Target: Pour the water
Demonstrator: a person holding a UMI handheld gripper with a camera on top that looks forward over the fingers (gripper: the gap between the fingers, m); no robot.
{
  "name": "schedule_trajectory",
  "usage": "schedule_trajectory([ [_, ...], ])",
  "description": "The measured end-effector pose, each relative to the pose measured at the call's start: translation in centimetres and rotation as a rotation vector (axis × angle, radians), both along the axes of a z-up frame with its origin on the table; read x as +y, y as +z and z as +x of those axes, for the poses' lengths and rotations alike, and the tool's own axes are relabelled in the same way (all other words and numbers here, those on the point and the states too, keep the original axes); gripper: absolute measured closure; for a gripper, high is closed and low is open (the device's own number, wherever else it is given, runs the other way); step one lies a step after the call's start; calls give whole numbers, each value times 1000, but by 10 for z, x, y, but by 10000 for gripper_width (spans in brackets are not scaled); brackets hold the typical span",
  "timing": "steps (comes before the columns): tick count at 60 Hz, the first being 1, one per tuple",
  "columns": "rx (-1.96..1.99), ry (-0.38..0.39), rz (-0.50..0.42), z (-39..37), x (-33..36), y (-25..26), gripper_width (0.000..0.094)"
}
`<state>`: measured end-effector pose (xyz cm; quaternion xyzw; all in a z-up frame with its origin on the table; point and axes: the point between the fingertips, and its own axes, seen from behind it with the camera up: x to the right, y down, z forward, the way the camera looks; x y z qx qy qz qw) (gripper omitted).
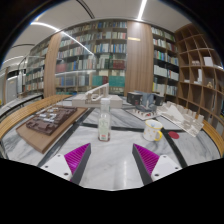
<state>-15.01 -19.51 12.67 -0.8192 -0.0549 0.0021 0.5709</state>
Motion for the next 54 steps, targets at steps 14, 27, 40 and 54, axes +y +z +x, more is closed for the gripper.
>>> schedule_trajectory([
  [14, -21, -10, 83, -47, 147, -17, 84],
  [27, -42, -28, 92, -52, 231, -48, 167],
  [40, -17, -21, 114, -53, 247, -53, 474],
  [54, 86, 41, 163, -63, 235, -18, 533],
])
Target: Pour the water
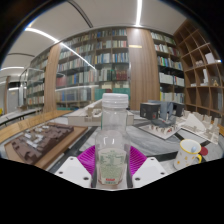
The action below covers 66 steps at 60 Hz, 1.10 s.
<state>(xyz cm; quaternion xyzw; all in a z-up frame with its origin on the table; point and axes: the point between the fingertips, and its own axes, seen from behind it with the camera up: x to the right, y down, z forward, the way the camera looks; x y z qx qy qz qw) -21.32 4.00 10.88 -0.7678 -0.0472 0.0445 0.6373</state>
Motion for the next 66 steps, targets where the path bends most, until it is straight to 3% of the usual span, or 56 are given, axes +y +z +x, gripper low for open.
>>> schedule_trajectory([
  [11, 455, 177, 52, -13, -17, 102, 535],
  [21, 1109, 377, 10, 9, -25, 187, 538],
  [28, 1543, 471, -28, 53, -16, 209, 538],
  [33, 1806, 470, -67, 95, -15, 205, 540],
  [42, 2084, 382, -90, 152, 5, 158, 537],
  [52, 2224, 273, -127, 165, 30, 111, 539],
  [66, 2185, 283, -172, 162, 18, 121, 536],
])
